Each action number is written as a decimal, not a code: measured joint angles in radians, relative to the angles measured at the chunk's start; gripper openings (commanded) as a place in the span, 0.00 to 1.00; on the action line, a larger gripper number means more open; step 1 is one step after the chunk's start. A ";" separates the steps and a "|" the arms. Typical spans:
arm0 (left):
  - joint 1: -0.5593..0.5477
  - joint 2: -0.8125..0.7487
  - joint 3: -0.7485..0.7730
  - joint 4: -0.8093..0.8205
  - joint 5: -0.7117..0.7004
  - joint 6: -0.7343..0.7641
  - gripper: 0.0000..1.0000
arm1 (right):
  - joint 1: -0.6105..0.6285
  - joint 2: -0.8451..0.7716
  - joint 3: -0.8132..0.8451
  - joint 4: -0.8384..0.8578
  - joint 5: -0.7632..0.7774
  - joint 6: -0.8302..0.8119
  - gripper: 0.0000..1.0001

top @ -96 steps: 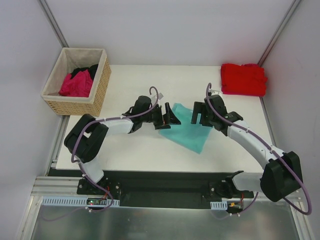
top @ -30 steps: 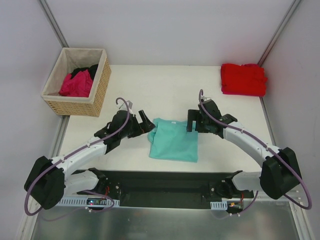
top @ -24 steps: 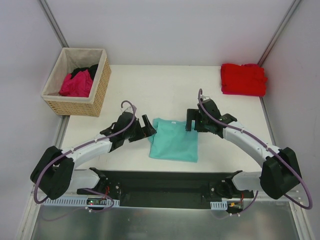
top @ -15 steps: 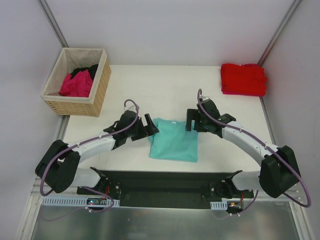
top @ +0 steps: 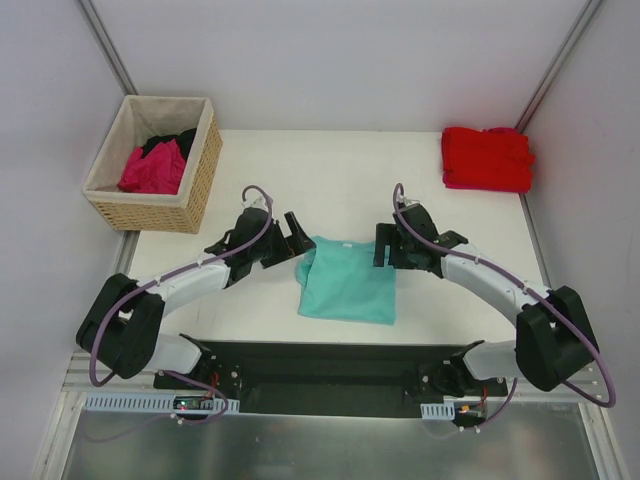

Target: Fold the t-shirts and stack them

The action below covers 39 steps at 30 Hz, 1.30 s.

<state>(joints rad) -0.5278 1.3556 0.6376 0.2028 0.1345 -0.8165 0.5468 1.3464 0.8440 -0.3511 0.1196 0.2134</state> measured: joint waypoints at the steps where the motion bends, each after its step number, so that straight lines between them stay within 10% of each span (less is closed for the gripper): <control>1: 0.003 0.002 0.010 0.000 0.001 0.001 0.99 | 0.000 -0.003 -0.006 0.001 0.001 0.003 0.82; 11: 0.035 0.068 0.092 0.021 0.034 0.010 0.93 | -0.006 -0.025 -0.042 0.001 0.008 0.032 0.54; 16: 0.042 0.107 0.090 0.033 0.050 0.002 0.64 | -0.012 -0.023 -0.042 0.006 0.008 0.039 0.47; 18: 0.045 0.113 0.083 0.051 0.058 -0.005 0.37 | -0.015 -0.017 -0.042 0.010 0.008 0.040 0.47; 28: 0.046 0.113 0.073 0.098 0.094 -0.010 0.02 | -0.027 0.011 -0.042 0.021 0.007 0.040 0.47; 34: 0.046 0.138 0.074 0.183 0.172 -0.015 0.00 | -0.027 0.015 -0.042 0.026 0.006 0.040 0.46; 39: 0.046 0.198 0.074 0.247 0.231 -0.043 0.30 | -0.032 0.015 -0.042 0.026 0.007 0.037 0.46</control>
<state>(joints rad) -0.4820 1.5536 0.7116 0.4500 0.3656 -0.8593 0.5152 1.3617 0.8024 -0.3256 0.1265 0.2501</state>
